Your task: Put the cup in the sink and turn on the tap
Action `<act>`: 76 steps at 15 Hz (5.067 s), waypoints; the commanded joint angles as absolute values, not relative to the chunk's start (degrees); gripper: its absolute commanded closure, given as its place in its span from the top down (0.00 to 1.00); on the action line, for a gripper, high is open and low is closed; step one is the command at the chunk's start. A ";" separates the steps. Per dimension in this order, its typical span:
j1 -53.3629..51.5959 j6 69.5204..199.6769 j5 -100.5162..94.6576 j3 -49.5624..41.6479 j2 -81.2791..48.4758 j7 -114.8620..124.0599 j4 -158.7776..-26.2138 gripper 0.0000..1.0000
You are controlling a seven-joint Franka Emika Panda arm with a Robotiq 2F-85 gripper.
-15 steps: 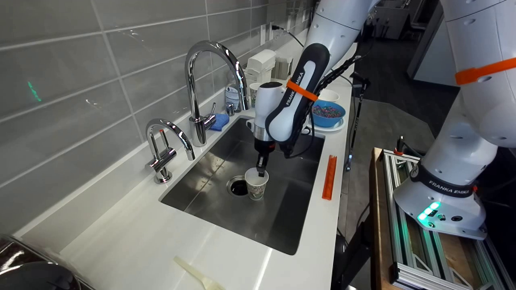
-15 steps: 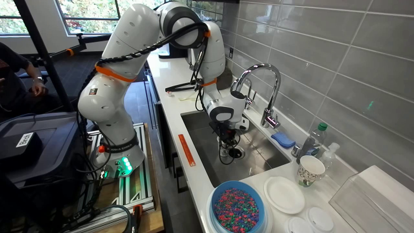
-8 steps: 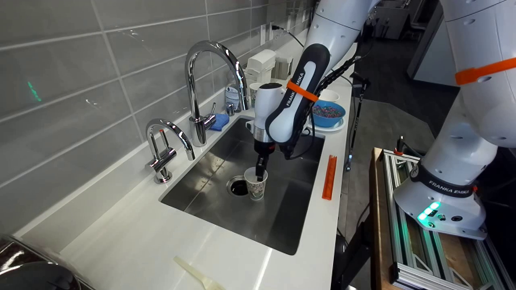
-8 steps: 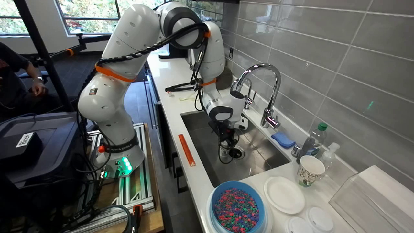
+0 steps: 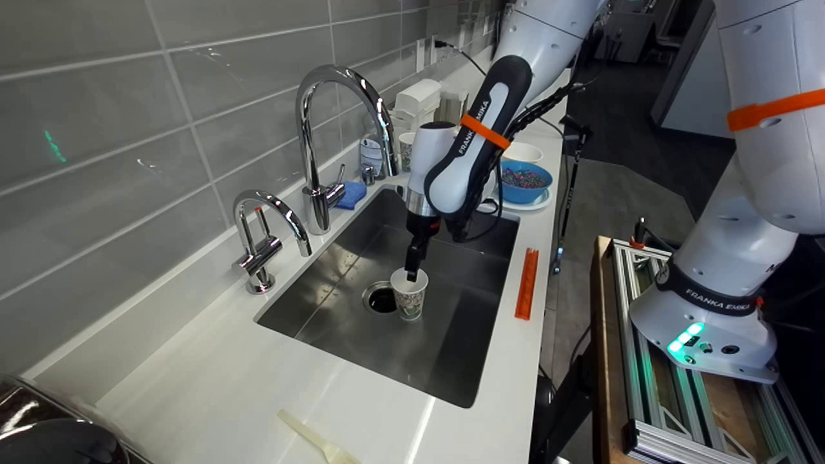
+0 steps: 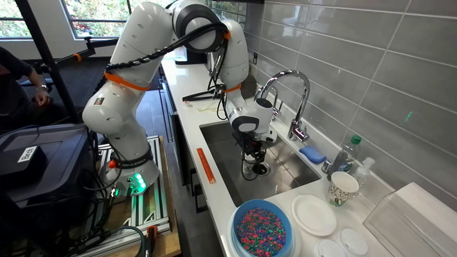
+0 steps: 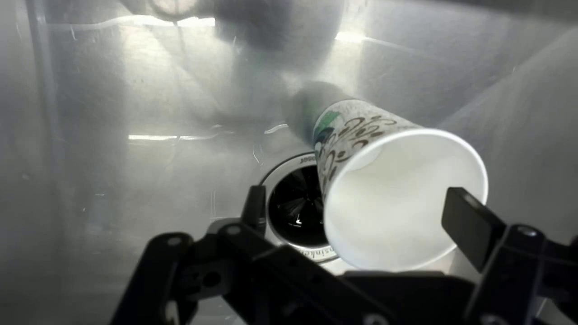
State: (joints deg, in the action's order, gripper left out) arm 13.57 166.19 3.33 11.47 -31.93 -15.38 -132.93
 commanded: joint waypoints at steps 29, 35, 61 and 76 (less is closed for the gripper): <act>32.36 164.42 29.85 26.69 -30.37 -26.14 -111.29 1.00; 31.35 164.20 29.12 25.70 -33.00 -25.14 -107.55 1.00; 30.60 162.85 28.56 23.77 -33.08 -23.88 -106.41 0.92; 25.67 155.62 28.80 17.15 -31.49 -23.25 -106.07 0.59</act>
State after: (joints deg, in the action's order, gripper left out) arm 27.34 157.72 28.22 19.24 -32.21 -23.98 -106.33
